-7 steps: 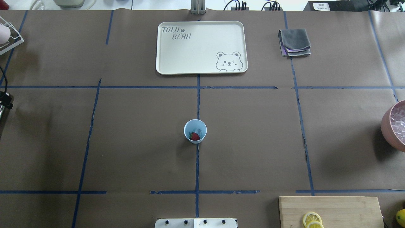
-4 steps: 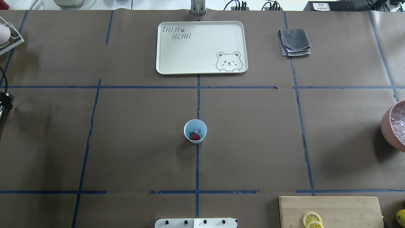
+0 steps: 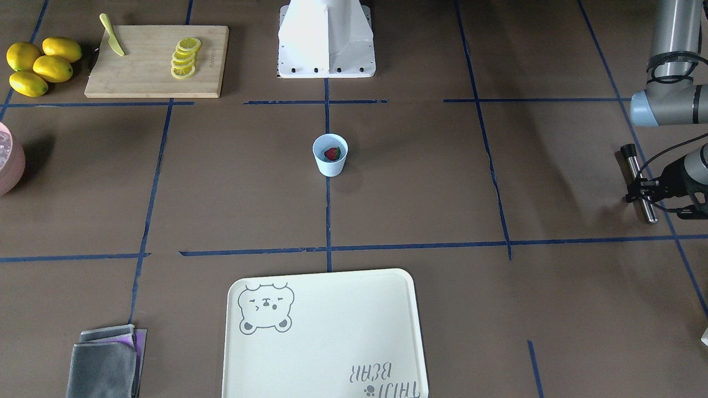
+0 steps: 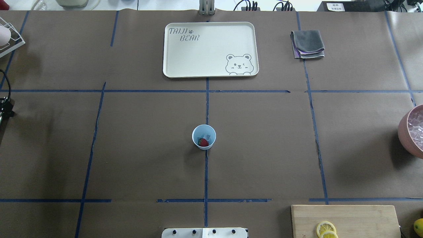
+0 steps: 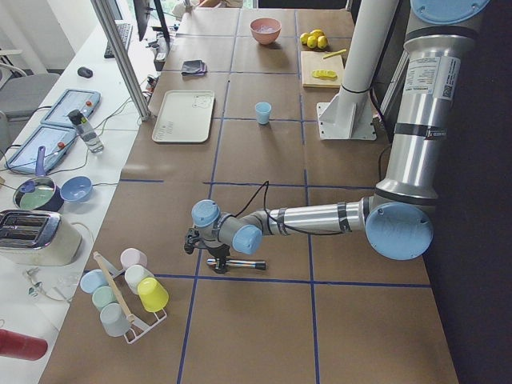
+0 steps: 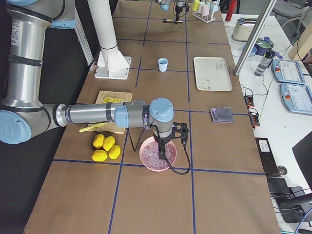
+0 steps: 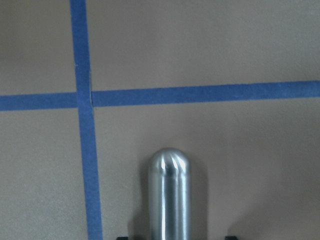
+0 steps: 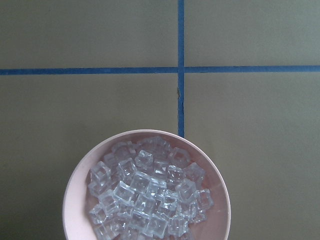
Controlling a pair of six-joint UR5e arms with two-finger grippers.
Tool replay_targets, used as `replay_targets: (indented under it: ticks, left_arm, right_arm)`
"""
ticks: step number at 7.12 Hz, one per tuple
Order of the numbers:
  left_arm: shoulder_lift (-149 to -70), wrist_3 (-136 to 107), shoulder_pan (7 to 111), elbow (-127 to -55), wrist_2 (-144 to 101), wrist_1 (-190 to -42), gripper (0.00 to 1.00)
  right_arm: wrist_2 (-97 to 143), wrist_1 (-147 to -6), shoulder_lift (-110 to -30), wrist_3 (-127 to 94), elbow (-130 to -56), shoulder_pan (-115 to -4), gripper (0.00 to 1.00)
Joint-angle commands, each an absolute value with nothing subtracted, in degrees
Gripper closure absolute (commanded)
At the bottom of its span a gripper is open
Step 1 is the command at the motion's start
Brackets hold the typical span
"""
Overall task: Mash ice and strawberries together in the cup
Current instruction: 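Grasp the steel muddler with the black tip in the left gripper, then carry the muddler upright with the left gripper over the blue cup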
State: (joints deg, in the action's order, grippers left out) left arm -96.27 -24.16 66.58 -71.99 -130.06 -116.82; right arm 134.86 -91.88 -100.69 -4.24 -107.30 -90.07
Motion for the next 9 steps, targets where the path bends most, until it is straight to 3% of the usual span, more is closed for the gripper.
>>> replay_targets:
  ticks: [1, 2, 4, 6, 9]
  left_arm:
    - [-96.42, -23.82, 66.53, -71.98, -130.43, -116.81, 1.0]
    - [-96.68, -23.82, 66.53, -72.68, -130.78, -116.72, 1.0]
    - [-96.94, -25.39, 66.19, -85.18, -135.69, -115.59, 1.0]
    - [-98.43, -36.78, 58.84, -99.43, -135.53, -114.7, 1.0]
    - [-107.91, -42.62, 44.55, -110.52, -128.9, -113.2, 1.0]
  right_arm:
    - [134.91, -92.02, -101.16, -4.31, -108.36, -90.35, 0.0]
    - [134.83, -92.11, -101.25, -4.31, -108.28, -90.35, 0.0]
    - [134.91, -92.11, -101.25, -4.31, -108.63, -90.53, 0.0]
    - [134.91, -92.11, -101.16, -4.31, -108.9, -90.53, 0.0]
    - [134.83, -92.2, -100.55, -4.39, -108.9, -90.53, 0.0]
